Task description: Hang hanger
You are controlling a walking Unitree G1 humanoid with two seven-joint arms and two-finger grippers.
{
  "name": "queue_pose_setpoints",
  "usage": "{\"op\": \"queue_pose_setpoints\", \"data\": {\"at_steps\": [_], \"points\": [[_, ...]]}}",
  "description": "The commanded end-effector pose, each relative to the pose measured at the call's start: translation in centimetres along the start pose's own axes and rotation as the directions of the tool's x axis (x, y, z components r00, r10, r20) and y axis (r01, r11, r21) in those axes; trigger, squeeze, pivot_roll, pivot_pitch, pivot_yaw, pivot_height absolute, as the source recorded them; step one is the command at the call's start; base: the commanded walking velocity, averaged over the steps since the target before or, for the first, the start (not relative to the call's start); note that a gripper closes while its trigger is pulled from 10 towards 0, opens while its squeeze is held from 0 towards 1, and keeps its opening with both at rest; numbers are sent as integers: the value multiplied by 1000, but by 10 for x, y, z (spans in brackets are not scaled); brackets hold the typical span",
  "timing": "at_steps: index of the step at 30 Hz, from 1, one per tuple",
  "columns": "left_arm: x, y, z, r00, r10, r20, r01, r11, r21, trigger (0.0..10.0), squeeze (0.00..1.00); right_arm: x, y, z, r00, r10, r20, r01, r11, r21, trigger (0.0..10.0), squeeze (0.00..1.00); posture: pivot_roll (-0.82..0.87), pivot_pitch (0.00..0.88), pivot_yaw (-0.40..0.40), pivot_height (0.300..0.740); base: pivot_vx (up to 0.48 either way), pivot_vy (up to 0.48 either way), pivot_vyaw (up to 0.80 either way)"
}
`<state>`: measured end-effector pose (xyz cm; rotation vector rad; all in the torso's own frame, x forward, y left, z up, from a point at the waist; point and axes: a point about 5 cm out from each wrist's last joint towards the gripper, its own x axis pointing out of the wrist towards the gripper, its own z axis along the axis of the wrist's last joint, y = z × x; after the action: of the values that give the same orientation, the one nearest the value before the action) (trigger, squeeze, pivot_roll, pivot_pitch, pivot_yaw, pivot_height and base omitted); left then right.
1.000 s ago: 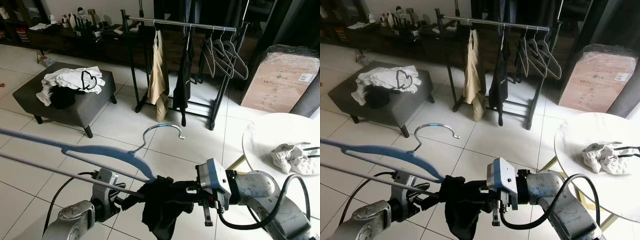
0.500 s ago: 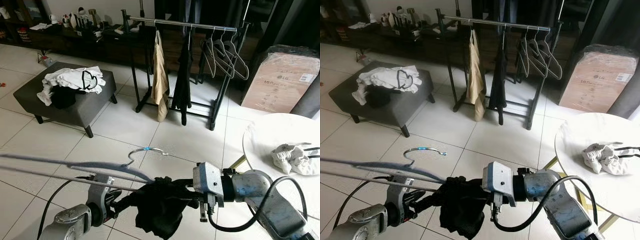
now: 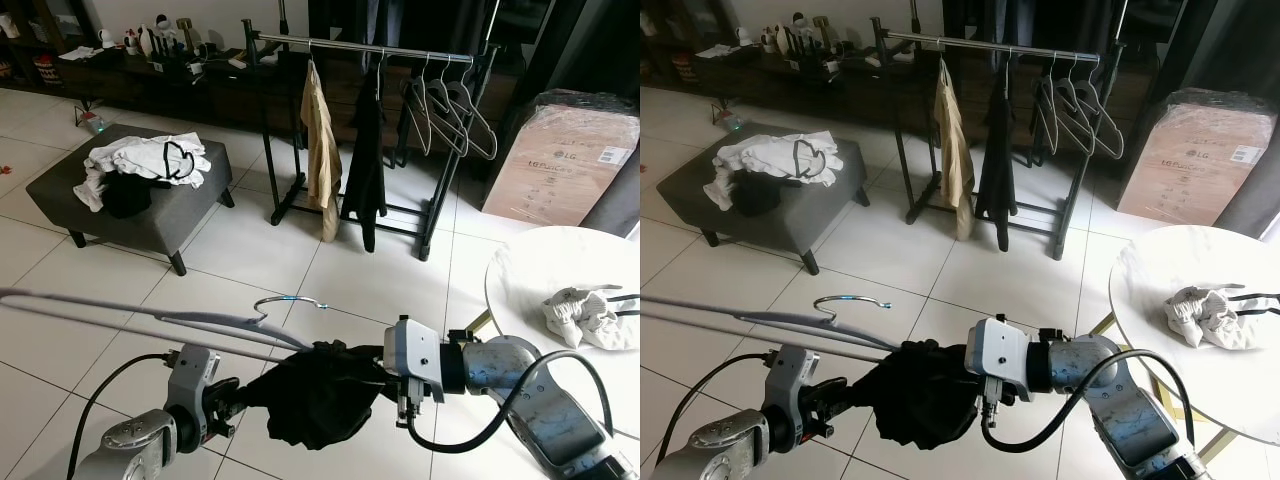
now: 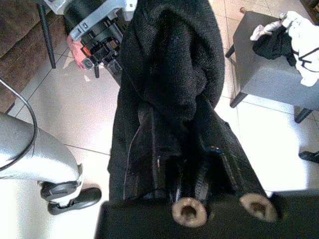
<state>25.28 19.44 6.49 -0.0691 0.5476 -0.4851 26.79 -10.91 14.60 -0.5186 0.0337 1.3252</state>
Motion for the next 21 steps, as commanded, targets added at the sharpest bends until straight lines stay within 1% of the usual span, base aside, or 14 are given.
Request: {"op": "queue_pose_setpoints", "data": {"at_steps": [1,5,17,21], "points": [[-3,2,-2,1000,24,-11,-24,1000,4,0,0,-2,-3,2,1000,-16,11,16,1000,-19,0,0,-57,145,-2,740,0,0,0],[-5,3,-3,999,37,-8,-37,999,2,0,0,-4,-7,0,999,-54,1,54,998,-24,0,0,-57,145,-3,740,0,0,0],[-7,3,-4,999,47,-2,-47,999,-6,0,0,-5,-8,-1,998,-62,-2,62,998,-30,0,0,-56,147,-3,740,0,0,0],[-8,5,-1,998,56,13,-56,998,-22,0,0,-7,-12,-6,995,-89,-37,87,994,-61,0,0,-57,146,-3,740,0,0,0]]}}
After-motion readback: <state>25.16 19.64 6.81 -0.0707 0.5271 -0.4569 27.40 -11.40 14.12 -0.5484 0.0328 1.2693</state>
